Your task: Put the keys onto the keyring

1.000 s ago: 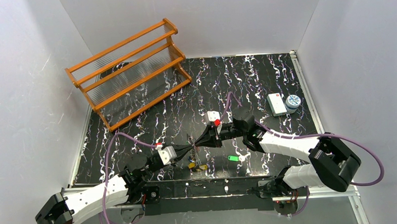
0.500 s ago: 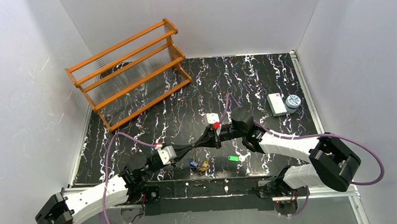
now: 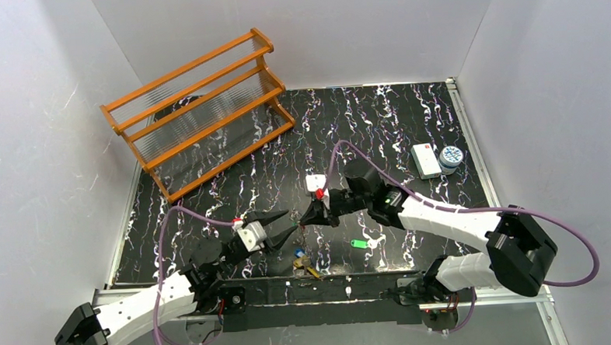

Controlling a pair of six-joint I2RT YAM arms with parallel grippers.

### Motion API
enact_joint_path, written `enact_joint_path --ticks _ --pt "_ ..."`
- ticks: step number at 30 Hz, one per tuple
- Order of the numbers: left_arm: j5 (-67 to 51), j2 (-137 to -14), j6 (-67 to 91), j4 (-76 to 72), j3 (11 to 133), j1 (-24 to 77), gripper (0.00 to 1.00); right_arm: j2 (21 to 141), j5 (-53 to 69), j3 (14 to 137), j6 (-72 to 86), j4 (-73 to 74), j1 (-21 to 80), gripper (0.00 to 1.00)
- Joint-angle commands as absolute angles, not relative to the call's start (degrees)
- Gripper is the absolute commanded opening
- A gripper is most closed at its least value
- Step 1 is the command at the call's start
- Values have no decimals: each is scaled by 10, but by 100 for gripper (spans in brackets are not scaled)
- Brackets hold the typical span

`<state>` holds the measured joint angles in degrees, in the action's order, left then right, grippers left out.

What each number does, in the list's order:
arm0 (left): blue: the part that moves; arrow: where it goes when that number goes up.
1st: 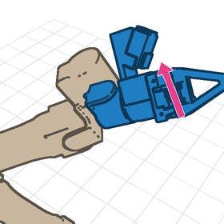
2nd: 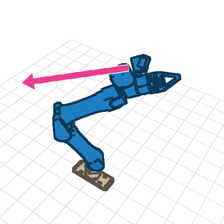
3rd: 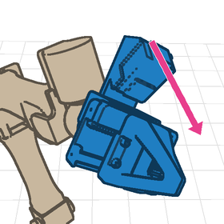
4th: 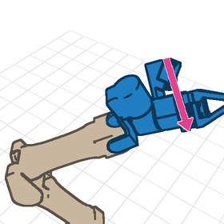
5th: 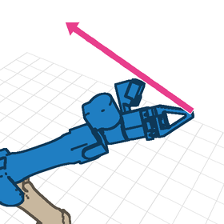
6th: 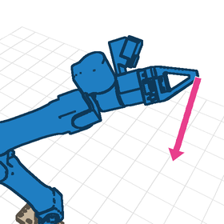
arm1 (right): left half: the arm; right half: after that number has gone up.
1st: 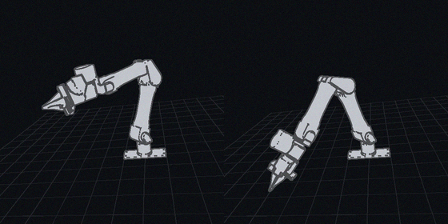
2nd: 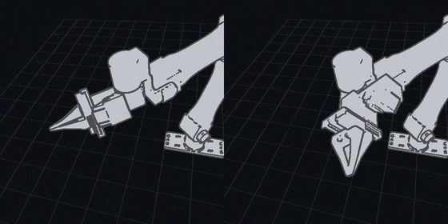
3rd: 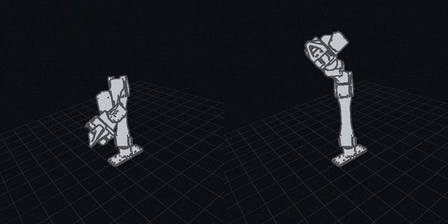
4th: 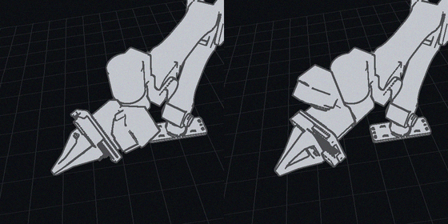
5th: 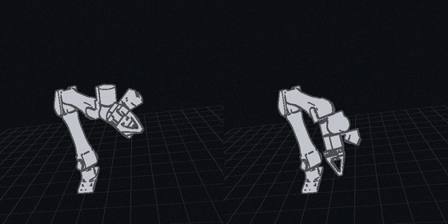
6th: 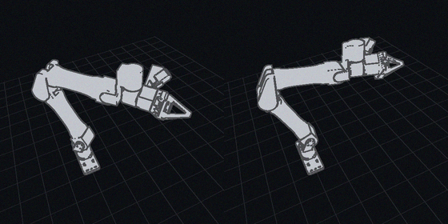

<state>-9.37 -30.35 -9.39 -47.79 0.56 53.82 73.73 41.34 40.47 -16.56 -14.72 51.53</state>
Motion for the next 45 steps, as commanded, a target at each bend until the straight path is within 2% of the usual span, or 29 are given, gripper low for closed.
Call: enact_joint_path --ticks 1,12,17,23,25,28,32,34,38,40,43,45 --pt "-18 -289 -96 -416 21 540 48 742 348 464 -205 -19 518 1" --pt "153 -278 -50 -231 94 540 76 797 180 531 -196 116 519 1" --pt "254 -284 25 -156 123 540 97 838 149 541 -192 109 518 1" --pt "349 -311 133 -70 158 540 98 913 178 588 -172 85 518 1" --pt "374 -326 175 -31 171 540 99 930 194 597 -159 51 518 21" --pt "392 -352 232 19 195 540 98 932 205 592 -135 -19 518 37" --pt "400 -382 310 71 210 540 98 900 168 559 -105 -108 516 75" --pt "393 -391 338 79 209 540 98 882 147 542 -90 -133 512 86" --pt "373 -417 373 81 209 540 98 858 132 503 -28 -161 483 96" --pt "362 -437 381 81 212 539 98 851 132 496 17 -149 465 97" --pt "341 -472 388 81 221 538 98 833 199 476 61 -137 429 98" --pt "323 -494 388 79 228 536 98 806 263 431 102 -185 397 98"
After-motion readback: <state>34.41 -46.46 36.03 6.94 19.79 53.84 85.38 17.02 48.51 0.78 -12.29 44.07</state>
